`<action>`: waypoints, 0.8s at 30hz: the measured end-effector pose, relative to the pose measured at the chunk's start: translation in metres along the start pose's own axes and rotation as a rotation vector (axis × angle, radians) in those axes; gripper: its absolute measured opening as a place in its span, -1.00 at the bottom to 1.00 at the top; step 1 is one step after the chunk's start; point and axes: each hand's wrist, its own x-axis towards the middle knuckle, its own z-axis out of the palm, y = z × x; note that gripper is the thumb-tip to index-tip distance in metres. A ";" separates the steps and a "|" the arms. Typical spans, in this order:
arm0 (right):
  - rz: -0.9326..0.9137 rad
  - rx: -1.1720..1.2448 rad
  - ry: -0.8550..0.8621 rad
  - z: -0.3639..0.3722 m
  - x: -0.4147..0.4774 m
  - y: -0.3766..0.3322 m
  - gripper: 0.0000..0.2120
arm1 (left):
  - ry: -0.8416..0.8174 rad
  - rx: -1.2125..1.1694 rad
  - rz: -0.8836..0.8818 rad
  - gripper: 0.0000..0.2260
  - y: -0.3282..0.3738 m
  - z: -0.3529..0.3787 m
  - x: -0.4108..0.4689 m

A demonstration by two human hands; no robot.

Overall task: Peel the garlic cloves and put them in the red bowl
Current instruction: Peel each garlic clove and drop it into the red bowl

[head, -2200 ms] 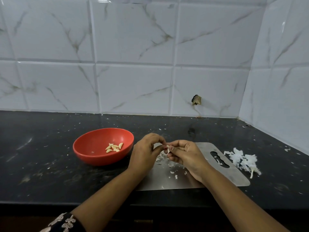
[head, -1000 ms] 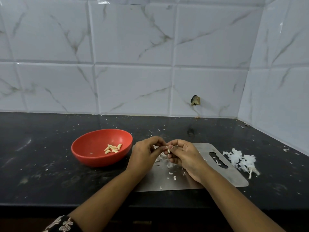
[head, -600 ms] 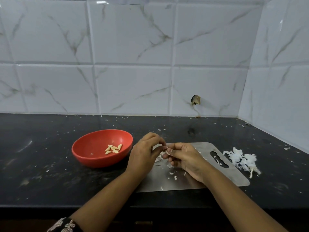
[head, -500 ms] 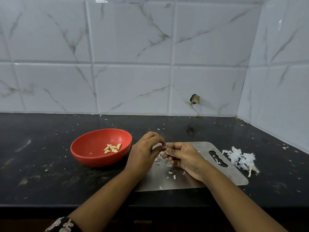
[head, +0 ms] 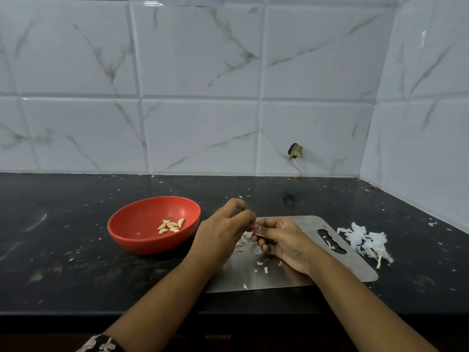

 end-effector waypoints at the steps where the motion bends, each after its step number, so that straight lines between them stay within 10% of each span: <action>1: -0.001 0.000 0.000 0.000 0.000 0.000 -0.82 | -0.013 0.026 0.010 -0.73 0.000 0.000 0.000; 24: -0.016 -0.004 0.030 0.003 0.000 0.000 -0.87 | -0.147 0.087 0.062 -0.71 -0.001 0.008 -0.001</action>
